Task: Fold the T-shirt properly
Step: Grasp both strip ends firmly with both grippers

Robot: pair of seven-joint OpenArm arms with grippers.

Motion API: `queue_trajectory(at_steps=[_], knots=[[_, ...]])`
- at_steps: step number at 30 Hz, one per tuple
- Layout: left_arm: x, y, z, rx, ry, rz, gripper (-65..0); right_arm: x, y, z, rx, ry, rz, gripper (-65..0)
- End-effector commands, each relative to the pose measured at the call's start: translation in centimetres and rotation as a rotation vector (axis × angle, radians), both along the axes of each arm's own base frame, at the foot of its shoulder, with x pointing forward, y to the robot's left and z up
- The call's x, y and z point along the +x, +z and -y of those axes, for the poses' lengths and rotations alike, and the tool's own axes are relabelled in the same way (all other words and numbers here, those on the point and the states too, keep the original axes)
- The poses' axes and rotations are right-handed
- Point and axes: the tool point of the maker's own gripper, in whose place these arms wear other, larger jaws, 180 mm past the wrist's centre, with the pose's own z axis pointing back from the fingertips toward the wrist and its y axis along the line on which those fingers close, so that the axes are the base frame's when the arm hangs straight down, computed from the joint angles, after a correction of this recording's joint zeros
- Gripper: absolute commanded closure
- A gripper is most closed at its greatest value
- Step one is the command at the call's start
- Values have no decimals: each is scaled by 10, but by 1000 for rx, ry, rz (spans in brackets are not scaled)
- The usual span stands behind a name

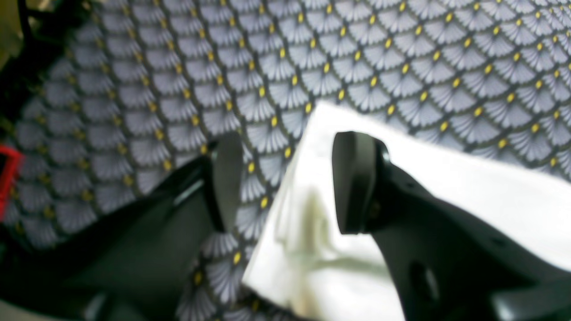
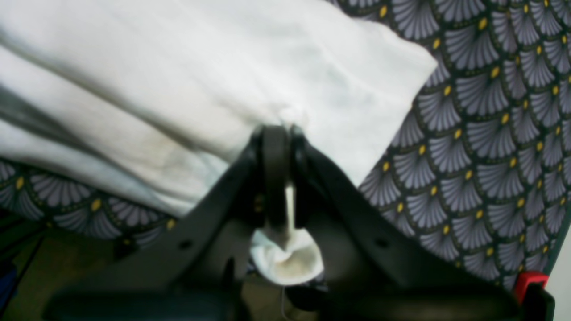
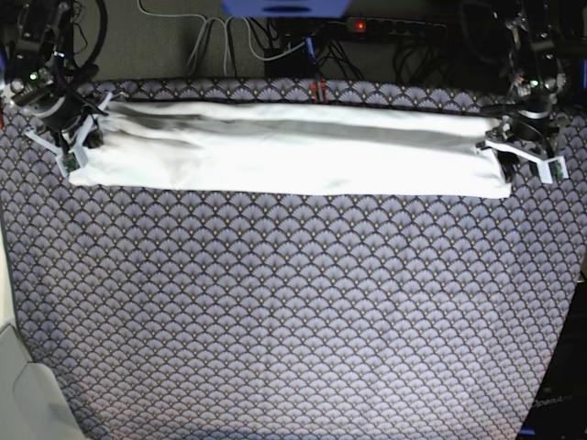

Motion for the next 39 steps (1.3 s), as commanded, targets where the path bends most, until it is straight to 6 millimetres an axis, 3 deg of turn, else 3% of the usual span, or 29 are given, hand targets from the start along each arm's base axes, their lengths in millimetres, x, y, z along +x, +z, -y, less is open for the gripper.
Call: queue_trajectory(at_steps=[1,6,8,11,17,32,39], knots=[[9,10,-7,12,8,41,-320,6,9,4,-8,3,34,0],[11,-6,-10,-17,35,15,-320,6,9,4,-8,3,34,0],[15,-14,0,-29,7,-1,-320,6,9,4,-8,3,34,0],[21,-15,11,-38,-24,-1,-320,6,9,4,-10,3,34,0],[25,-14,15,-47,-23,10,-320,6,9,4,-11,4,34,0],[8,-24,10,-39,-14,-32,-319,10,11,4,-12,6,43,0],[0,-40,4,-43,6,-76,-318,13,9,-6,-1,33,41,0]])
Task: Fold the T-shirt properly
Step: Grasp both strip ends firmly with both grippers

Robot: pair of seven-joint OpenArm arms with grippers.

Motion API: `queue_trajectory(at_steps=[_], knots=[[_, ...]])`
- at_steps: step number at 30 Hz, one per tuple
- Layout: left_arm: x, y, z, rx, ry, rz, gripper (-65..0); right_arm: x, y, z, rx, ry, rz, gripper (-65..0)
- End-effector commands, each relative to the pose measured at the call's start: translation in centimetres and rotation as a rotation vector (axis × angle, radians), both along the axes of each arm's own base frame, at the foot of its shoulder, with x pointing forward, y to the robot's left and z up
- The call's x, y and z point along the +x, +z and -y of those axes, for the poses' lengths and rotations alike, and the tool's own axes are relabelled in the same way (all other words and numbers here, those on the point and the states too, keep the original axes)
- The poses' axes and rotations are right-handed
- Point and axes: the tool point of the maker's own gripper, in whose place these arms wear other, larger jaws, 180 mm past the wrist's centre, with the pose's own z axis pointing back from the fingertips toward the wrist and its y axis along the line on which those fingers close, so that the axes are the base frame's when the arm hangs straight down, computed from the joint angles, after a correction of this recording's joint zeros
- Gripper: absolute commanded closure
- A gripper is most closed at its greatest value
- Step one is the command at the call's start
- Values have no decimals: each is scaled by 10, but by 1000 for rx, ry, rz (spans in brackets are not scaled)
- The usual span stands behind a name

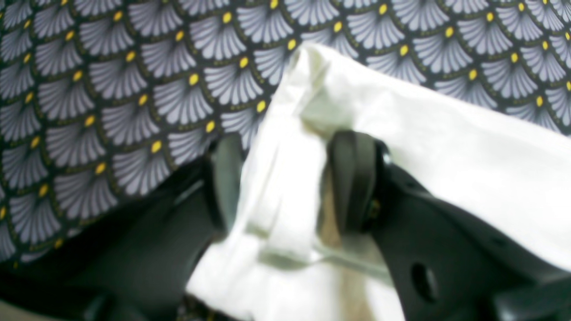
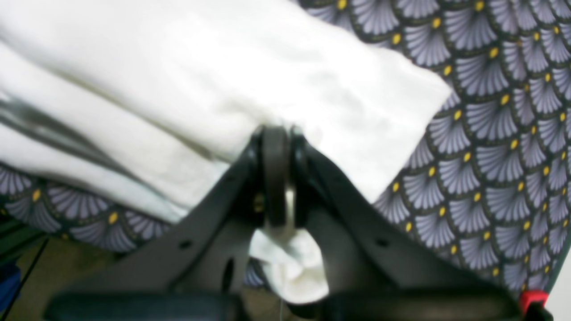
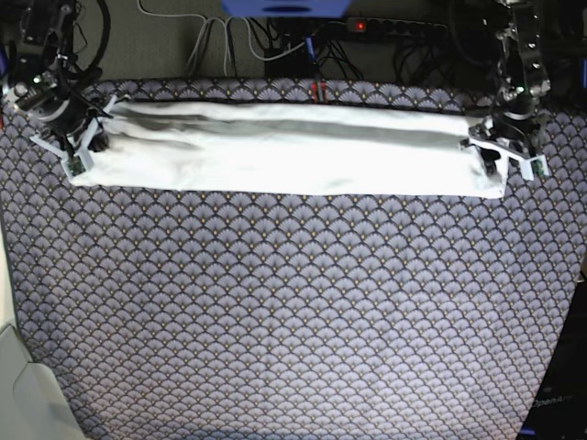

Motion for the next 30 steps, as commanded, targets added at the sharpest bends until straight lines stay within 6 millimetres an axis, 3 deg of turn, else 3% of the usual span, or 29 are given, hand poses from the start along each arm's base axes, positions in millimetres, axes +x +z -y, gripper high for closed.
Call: queue_trajectory(at_steps=[1,9,11,16,18,22,26,30], knots=[[-2,1,-8,22,8,-16,-318,7,9,1,-5,8,36,0],[-9,-11,-8,12,12,-50,-311,8,9,0,-5,13,36,0],[-9,-12,-8,11,11,-50,-265,8,9,0,-5,13,36,0],[-18,-24,-10,0,22,-86,-56,8,9,0,-5,13,36,0],[-22,-29,-10,-7,29,-102,0,8,9,1,-7,13,36,0],[-23,-29,-8,-9,27,-100,-4,9,9,1,-7,13,38,0],[-6,0,3,2,-5,-15,-4,9,9,1,-7,13,38,0],[9,43,39,-27,-62,71,-4,9,9,1,-7,13,38,0]])
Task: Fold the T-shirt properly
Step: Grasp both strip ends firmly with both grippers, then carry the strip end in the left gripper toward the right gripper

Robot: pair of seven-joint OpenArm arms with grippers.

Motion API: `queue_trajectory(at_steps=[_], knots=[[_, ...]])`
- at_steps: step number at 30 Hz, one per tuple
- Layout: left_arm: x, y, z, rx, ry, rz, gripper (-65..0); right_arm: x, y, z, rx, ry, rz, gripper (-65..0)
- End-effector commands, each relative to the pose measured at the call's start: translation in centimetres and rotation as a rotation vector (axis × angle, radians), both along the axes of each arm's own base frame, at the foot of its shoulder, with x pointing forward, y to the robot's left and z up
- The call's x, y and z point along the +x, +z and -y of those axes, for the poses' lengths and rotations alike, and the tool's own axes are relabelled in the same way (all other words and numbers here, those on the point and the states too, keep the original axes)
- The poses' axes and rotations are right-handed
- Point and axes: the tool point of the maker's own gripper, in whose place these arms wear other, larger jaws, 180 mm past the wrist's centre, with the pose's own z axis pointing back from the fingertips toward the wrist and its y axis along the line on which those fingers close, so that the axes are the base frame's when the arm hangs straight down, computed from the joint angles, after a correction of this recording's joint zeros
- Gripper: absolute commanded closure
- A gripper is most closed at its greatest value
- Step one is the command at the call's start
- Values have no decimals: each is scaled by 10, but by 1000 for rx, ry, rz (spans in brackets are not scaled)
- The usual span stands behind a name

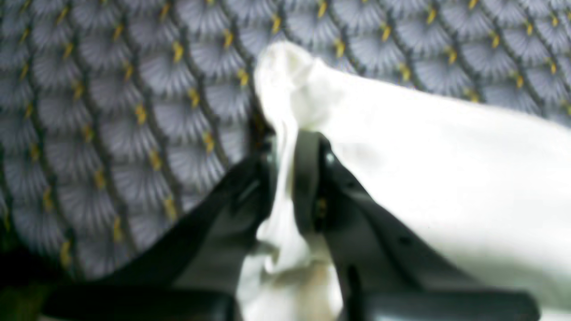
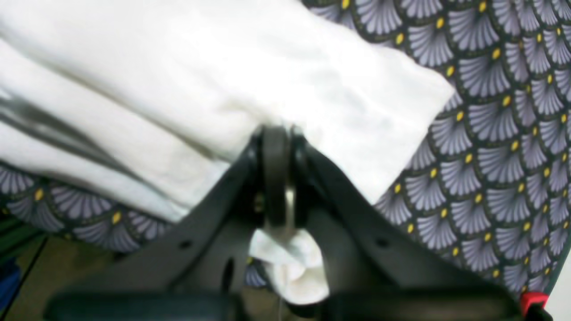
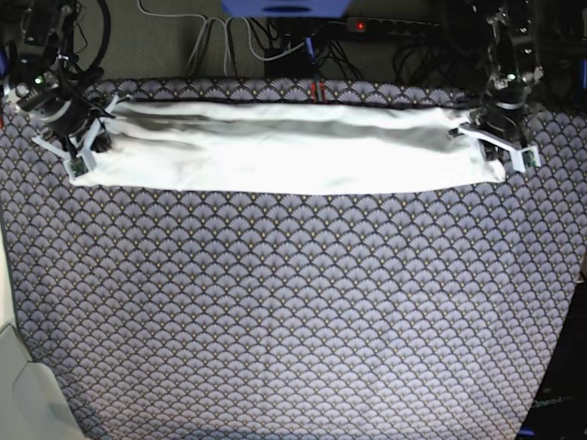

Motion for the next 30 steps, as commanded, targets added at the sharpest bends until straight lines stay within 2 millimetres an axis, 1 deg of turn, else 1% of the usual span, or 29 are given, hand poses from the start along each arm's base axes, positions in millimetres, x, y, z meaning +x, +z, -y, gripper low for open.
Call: queue_trajectory(at_steps=[1,4,7,10,15,17,20,25,27,30], knots=[[23,32,14,9,-43,102,-4,7,10,4,-10,5,36,0],[31,61,59,-46,-132,122,-4,7,10,4,-10,5,36,0],[34,81,106,-114,-215,143,-4,7,9,4,-9,4,35,0],[32,80,155,-189,-311,115,-4,7,9,4,-10,5,35,0],[21,80,222,-268,-475,99,-4,7,9,4,-10,5,35,0],[18,83,241,-288,-523,101,-4,7,9,4,-10,5,35,0],[20,94,269,-309,-606,124,-4,6,9,4,-10,5,33,0],[19,105,306,-331,-717,148,-4,5,8,4,-10,5,30,0],[20,102,316,-332,-746,140,-4,5,8,4,-10,5,30,0],[13,92,328,-343,-777,105,-4,3,8,4,-11,5,26,0]])
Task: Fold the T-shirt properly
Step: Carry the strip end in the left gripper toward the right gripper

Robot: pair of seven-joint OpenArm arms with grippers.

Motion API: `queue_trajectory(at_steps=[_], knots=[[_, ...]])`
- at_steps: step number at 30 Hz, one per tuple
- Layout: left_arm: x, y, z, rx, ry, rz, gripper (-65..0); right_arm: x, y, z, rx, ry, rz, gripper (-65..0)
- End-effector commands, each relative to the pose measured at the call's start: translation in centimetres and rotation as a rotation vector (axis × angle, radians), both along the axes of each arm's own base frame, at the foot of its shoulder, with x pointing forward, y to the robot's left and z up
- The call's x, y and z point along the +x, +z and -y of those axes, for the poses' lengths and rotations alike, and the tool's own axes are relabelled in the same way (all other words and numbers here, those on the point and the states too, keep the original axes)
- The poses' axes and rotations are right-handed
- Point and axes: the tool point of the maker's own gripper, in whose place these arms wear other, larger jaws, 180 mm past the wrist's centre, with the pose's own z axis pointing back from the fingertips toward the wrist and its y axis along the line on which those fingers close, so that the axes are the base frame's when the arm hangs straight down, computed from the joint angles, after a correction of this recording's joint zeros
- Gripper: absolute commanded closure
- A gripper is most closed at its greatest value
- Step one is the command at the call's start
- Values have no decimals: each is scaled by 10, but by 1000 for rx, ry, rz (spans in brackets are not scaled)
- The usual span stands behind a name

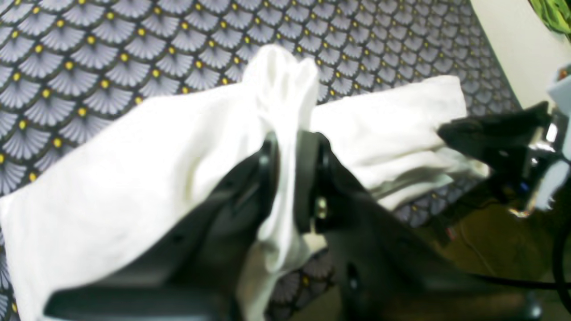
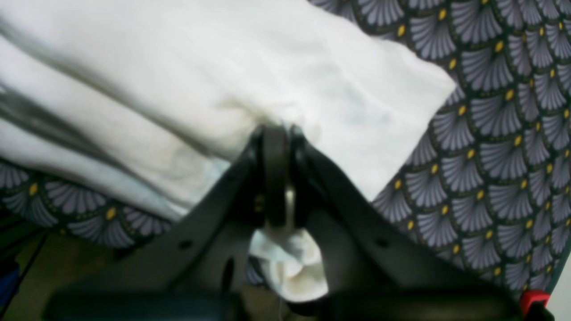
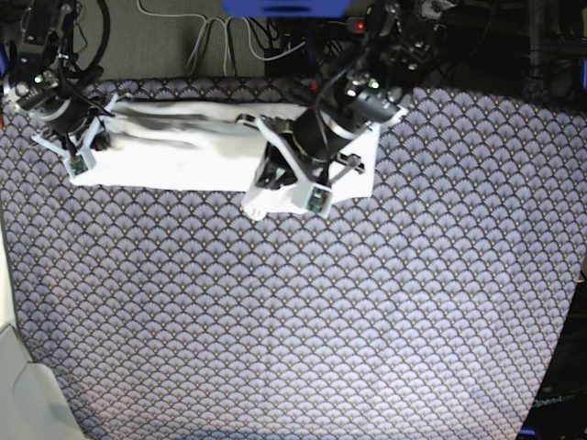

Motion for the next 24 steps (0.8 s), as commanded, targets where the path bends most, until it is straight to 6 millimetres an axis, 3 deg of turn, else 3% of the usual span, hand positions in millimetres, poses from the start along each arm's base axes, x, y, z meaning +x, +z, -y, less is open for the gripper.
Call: queue_trajectory(at_steps=[1,10,19,24], knots=[[-1,7,7,-27,-16,18,-4,6,9,3,-9,4,32,0],[4,-14,8,2,-20,-21,-4,4,7,4,-10,3,24,0],[11,-11,7,2,-14,-7,-4,3,7,4,-12,3,23,0],[13,-14,19,-16,-23,-30,-5,3,7,4,-11,2,21,0]])
